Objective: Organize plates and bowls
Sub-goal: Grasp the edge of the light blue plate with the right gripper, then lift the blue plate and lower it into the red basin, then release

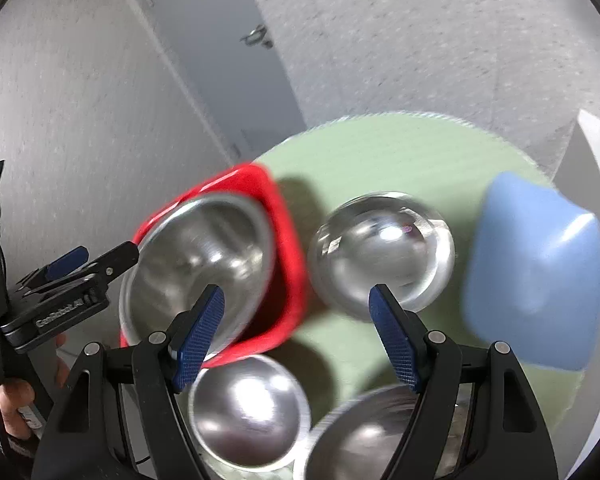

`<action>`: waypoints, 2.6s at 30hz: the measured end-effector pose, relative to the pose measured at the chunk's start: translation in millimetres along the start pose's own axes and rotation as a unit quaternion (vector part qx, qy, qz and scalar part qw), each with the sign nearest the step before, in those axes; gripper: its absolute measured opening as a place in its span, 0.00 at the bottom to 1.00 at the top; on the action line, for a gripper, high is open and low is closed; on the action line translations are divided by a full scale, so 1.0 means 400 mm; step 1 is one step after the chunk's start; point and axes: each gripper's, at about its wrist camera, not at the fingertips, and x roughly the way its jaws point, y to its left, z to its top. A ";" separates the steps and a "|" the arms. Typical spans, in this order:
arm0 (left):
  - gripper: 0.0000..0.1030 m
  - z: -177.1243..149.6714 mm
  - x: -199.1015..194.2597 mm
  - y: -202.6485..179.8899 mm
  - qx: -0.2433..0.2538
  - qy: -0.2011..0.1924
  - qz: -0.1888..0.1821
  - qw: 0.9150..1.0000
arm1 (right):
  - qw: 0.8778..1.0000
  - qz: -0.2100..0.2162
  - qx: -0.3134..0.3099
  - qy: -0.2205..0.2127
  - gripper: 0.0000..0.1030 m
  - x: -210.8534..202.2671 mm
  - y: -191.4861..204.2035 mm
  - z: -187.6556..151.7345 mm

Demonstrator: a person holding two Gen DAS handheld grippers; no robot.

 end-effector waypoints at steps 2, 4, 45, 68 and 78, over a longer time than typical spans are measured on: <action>0.93 0.001 -0.013 -0.070 0.011 -0.002 -0.022 1.000 | 1.000 -0.006 0.011 -0.015 0.74 -0.040 -0.056 0.011; 0.93 -0.002 -0.018 -0.148 0.024 0.000 -0.047 0.999 | 0.999 -0.016 0.024 -0.028 0.75 -0.079 -0.123 0.024; 0.37 -0.064 0.277 -0.732 0.069 0.186 -0.070 0.978 | 0.988 0.053 0.128 0.071 0.14 -0.002 -0.685 -0.074; 0.31 -0.035 -0.047 -0.268 0.042 0.039 -0.146 0.988 | 0.998 0.015 0.057 -0.037 0.14 -0.194 -0.252 0.013; 0.31 -0.087 -0.154 0.056 0.003 0.036 -0.114 0.993 | 0.998 0.050 0.020 -0.013 0.16 -0.064 0.054 -0.015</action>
